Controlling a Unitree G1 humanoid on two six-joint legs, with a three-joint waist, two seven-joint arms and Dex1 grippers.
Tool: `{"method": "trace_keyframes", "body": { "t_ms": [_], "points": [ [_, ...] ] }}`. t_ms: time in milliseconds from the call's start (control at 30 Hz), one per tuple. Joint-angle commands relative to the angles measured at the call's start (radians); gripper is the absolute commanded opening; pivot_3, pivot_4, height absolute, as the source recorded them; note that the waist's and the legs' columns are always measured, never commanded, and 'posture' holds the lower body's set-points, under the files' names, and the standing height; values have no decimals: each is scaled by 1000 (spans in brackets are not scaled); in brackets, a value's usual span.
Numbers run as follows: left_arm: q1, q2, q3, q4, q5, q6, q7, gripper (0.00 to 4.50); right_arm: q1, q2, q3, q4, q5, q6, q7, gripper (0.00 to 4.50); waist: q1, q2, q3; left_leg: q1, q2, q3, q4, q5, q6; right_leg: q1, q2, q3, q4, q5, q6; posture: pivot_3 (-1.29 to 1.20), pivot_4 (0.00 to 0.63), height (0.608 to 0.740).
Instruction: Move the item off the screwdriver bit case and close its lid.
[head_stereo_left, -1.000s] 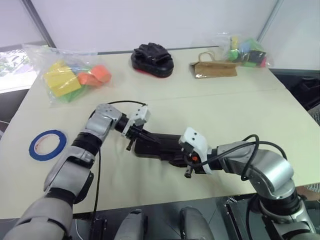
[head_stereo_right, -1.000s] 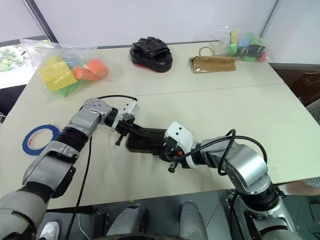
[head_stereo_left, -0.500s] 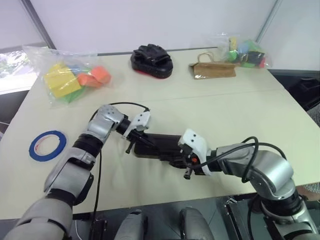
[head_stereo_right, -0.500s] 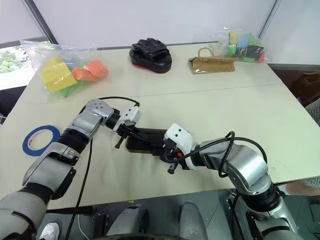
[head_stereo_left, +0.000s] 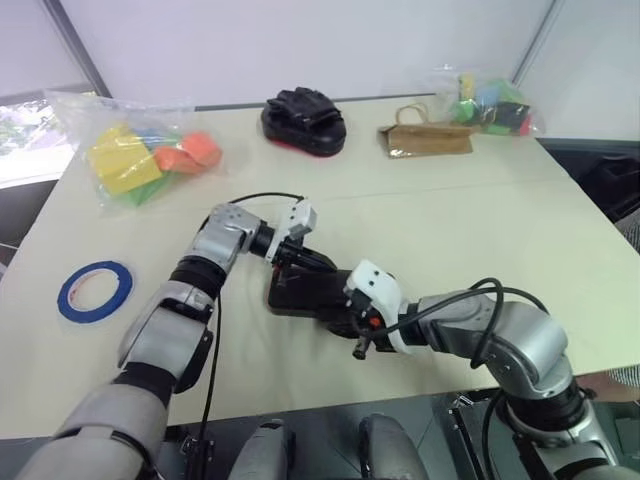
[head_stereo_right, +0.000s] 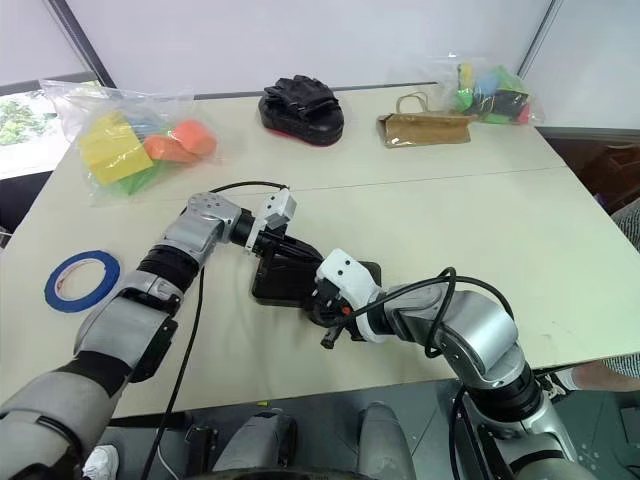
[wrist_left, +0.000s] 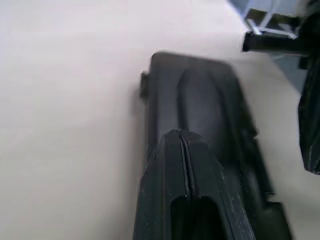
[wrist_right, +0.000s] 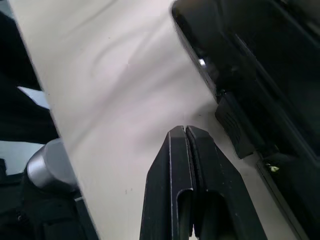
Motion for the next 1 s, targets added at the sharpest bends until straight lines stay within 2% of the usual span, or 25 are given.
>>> {"method": "trace_keyframes", "body": {
  "t_ms": [33, 633, 1000],
  "points": [
    [-40, -15, 27, 30, 19, -44, 21, 0, 9, 3, 24, 7, -12, -38, -26, 13, 1, 0, 0, 0, 0, 0, 0, 0, 0, 0, 0, 0, 0, 0, 0, 0, 150, 740],
    [-89, -71, 74, 188, 95, -161, 161, 0, 32, 27, 57, 55, -40, -89, -100, 13, -2, 0, 0, 0, 0, 0, 0, 0, 0, 0, 0, 0, 0, 0, 0, 0, 150, 740],
    [-23, -79, 31, 152, 155, -195, 82, 0, 20, 37, 64, 73, -50, -96, -117, 13, -2, 0, 0, 0, 0, 0, 0, 0, 0, 0, 0, 0, 0, 0, 0, 0, 150, 740]
  ]
}}
